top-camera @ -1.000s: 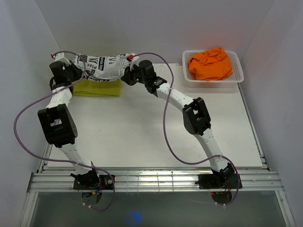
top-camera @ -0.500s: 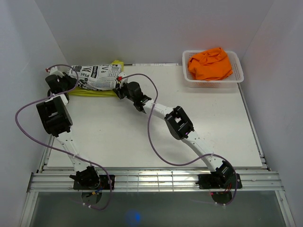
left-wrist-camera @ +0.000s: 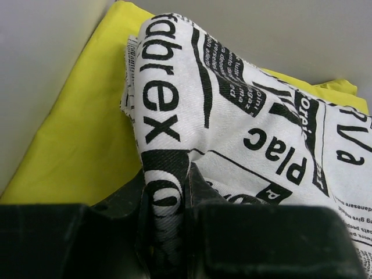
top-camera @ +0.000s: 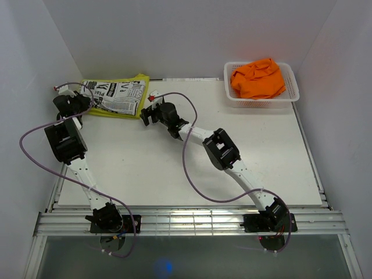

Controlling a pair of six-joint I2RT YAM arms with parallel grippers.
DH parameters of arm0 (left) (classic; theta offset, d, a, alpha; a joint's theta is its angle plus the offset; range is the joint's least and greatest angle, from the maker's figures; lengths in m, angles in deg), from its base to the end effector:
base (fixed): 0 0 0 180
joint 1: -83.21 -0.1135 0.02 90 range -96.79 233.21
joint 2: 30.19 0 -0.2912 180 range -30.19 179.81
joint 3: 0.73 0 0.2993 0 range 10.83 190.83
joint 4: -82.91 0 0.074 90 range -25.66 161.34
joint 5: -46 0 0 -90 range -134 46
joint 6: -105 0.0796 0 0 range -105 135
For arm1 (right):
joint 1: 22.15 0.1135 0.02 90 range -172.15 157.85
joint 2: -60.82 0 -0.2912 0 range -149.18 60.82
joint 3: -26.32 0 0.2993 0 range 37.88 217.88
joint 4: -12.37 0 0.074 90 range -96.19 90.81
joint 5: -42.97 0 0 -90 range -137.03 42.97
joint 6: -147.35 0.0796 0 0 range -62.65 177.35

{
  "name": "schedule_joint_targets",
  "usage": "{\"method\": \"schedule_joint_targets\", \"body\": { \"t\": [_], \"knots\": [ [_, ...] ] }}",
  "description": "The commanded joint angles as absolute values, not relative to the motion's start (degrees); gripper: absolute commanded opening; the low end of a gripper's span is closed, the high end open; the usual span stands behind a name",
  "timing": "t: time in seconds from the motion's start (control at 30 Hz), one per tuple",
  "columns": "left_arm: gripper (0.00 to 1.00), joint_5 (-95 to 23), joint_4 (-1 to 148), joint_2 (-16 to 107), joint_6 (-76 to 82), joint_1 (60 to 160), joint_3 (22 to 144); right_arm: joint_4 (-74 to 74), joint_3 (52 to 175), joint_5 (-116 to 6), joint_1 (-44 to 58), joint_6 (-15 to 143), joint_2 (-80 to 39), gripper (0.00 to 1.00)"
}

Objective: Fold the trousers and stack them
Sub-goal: Neatly place the folded trousers to the corner

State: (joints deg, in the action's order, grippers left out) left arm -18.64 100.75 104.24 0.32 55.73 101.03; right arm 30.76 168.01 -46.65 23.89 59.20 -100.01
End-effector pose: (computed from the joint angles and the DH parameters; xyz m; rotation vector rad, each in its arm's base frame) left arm 0.5630 0.2544 0.1225 -0.3535 1.7761 -0.2459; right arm 0.5081 0.5261 0.1090 -0.6050 1.5044 0.6446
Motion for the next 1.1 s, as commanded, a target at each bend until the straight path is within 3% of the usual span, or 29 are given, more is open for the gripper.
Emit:
{"method": "schedule_joint_targets", "body": {
  "t": [0.0,0.03,0.1,0.13,0.23,0.27,0.37,0.6,0.77,0.87,1.07],
  "knots": [
    [0.3,-23.61,101.77,103.84,0.85,53.68,102.5,31.32,164.54,-44.75,22.07,60.33,-91.06,0.94],
    [0.41,-23.18,100.88,103.58,0.24,53.68,102.68,30.52,162.79,-45.01,21.71,60.69,-89.84,0.94],
    [0.53,-20.9,98.34,102.36,0.06,53.68,102.51,27.64,161.29,-45.27,20.92,61.74,-86.58,0.95],
    [0.67,-20.37,97.54,101.65,-0.29,53.68,102.24,26.48,159.8,-45.62,19.96,63.05,-85.35,0.96],
    [0.96,-18.87,91.31,99.54,-1.0,53.68,102.59,22.28,156.72,-47.9,18.37,64.29,-79.39,1.0],
    [0.98,-19.13,87.12,98.92,-1.08,53.68,102.94,21.03,156.1,-48.52,17.93,64.38,-78.15,0.96],
    [0.98,-18.96,82.78,94.8,0.14,53.68,101.9,16.9,152.77,-51.33,15.83,65.61,-73.06,0.91],
    [0.98,-28.87,60.82,84.51,10.74,53.68,102.93,10.13,144.08,-60.99,9.94,67.63,-61.89,0.9],
    [0.98,-23.99,56.85,78.62,23.51,53.59,103.46,6.96,137.56,-67.24,6.69,67.11,-54.6,0.9],
    [0.92,-16.8,55.35,81.5,23.53,53.68,111.68,5.91,132.99,-70.58,4.84,67.11,-50.91,0.9],
    [0.73,-11.39,55.79,101.26,15.62,55.26,131.21,4.15,125.61,-72.17,3.43,66.41,-45.88,0.9]
  ]
}}
